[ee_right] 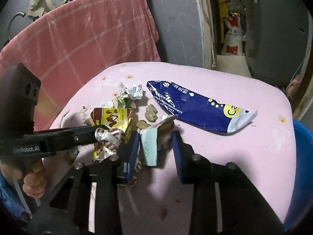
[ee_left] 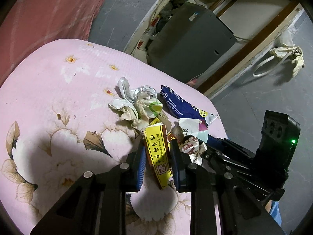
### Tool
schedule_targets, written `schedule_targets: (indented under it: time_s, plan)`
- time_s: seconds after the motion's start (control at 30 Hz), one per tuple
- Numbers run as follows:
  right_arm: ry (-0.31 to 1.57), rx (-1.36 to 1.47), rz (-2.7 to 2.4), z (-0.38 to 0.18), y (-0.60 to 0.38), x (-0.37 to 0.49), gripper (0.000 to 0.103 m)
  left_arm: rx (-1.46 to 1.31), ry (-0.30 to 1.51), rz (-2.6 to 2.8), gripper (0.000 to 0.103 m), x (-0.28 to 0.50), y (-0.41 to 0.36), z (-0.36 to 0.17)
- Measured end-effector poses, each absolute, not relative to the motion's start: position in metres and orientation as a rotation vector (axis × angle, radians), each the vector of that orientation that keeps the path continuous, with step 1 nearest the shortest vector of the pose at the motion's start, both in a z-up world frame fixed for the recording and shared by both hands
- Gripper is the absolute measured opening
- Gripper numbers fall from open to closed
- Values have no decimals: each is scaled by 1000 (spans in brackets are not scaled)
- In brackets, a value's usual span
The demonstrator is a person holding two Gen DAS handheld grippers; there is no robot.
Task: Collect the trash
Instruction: 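Grasp the yellow strip with the left tool while the right tool grasps the white carton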
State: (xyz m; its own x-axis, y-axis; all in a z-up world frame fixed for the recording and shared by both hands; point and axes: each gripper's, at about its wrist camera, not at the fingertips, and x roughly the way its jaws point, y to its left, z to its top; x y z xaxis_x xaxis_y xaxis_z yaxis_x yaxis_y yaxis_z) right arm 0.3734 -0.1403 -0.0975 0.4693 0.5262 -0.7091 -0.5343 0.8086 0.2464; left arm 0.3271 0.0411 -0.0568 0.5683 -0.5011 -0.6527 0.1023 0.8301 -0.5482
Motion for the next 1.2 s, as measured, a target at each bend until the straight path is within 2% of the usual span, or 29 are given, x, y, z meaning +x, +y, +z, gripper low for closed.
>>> schedule_targets:
  time_s: [0.27, 0.63, 0.7, 0.73, 1.2]
  plan:
    - [796, -52, 595, -92, -151, 349, 26, -428, 832, -338, 18, 303, 39, -43]
    - [779, 3, 538, -94, -182, 322, 26, -380, 812, -330, 18, 275, 28, -45]
    - [780, 12, 533, -95, -186, 319, 20, -367, 806, -326, 18, 272, 26, -44]
    - [777, 16, 528, -95, -187, 317, 9, -360, 803, -326, 18, 271, 25, -44]
    - [627, 32, 522, -80, -195, 293, 2, -315, 759, -333, 18, 257, 14, -42]
